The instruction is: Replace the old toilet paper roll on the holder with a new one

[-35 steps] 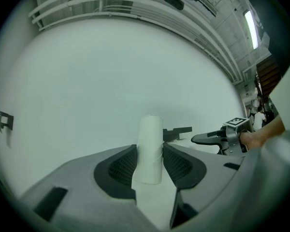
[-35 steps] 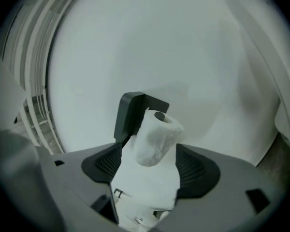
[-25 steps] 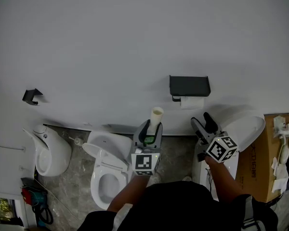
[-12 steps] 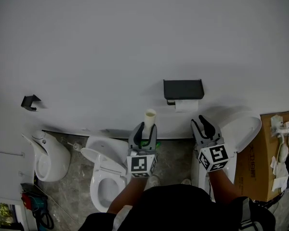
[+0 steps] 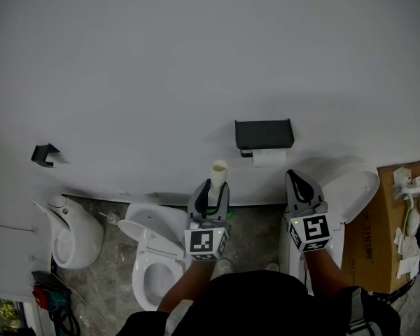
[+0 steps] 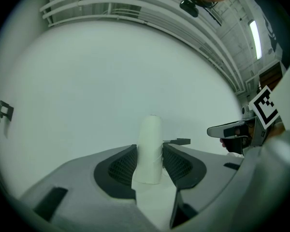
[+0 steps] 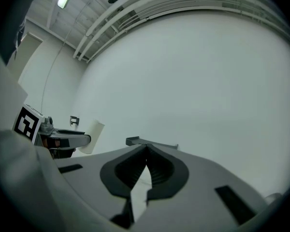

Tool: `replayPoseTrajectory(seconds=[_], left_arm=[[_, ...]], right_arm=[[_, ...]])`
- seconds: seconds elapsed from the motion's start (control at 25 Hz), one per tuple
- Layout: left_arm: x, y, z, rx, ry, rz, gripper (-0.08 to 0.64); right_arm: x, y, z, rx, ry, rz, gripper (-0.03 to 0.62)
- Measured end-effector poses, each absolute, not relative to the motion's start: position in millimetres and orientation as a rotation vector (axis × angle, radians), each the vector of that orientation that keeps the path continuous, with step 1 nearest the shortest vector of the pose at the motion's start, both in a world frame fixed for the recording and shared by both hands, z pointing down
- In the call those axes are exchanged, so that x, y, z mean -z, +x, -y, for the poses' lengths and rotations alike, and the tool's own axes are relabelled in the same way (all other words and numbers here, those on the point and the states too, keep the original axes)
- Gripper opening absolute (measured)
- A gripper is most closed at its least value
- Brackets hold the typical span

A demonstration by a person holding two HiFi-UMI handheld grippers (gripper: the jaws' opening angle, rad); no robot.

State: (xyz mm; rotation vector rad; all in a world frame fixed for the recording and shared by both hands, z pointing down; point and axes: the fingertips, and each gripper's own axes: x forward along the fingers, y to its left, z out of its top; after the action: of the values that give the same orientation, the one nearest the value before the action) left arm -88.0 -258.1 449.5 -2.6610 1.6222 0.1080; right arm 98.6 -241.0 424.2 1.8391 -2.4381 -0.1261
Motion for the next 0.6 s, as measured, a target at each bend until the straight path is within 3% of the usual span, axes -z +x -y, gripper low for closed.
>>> replayPoseTrajectory(seconds=[0.6], left_arm=[[-449,-78,260,-0.120,-2.674,-1.599,0.164]], right_arm=[[-432,114,239,0.120,1.856,2.402,0.000]])
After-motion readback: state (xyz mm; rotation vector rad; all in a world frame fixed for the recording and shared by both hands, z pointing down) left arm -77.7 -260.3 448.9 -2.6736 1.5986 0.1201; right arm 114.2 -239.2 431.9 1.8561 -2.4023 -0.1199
